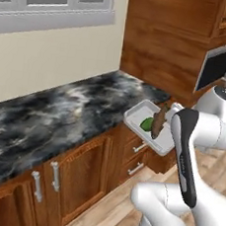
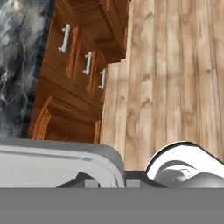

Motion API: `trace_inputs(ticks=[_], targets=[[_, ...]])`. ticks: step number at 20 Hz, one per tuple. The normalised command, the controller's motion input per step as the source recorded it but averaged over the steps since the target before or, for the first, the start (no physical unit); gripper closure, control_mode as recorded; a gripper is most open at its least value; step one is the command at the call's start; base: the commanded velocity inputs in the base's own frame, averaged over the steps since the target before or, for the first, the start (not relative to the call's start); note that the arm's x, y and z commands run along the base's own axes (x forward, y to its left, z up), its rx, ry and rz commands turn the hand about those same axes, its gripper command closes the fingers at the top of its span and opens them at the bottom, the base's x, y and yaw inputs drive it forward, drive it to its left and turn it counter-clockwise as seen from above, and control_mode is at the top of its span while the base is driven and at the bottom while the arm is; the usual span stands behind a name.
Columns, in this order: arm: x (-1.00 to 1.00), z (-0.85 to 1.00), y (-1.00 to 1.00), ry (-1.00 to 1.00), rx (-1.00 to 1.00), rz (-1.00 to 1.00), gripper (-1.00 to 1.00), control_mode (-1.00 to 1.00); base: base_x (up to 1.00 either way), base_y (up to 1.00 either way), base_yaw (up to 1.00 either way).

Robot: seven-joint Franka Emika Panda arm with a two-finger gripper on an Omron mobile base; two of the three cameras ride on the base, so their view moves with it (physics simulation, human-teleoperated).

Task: Place the tupperware on the top shelf of the fridge. Make space for the tupperware among the existing items by rearranging them on the shelves if needed. Close the fridge door when finished.

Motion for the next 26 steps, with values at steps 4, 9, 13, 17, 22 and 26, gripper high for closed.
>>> trace_inputs(ticks=[4,9,13,17,22,26], targets=[[0.00,0.00,0.00,0.00,0.00,0.00,1.00,1.00,0.12,-0.36,-0.70],[0.00,0.00,0.00,0.00,0.00,0.00,1.00,1.00,0.77,-0.39,-0.52],[0.00,0.00,0.00,0.00,0.00,0.00,1.00,1.00,0.87,-0.47,-0.48],[0.00,0.00,0.00,0.00,0.00,0.00,1.00,1.00,1.00,-0.50,-0.38],[0.00,0.00,0.00,0.00,0.00,0.00,1.00,1.00,1.00,-0.49,-0.33],[0.00,0.00,0.00,0.00,0.00,0.00,1.00,1.00,1.00,-0.53,-0.18]])
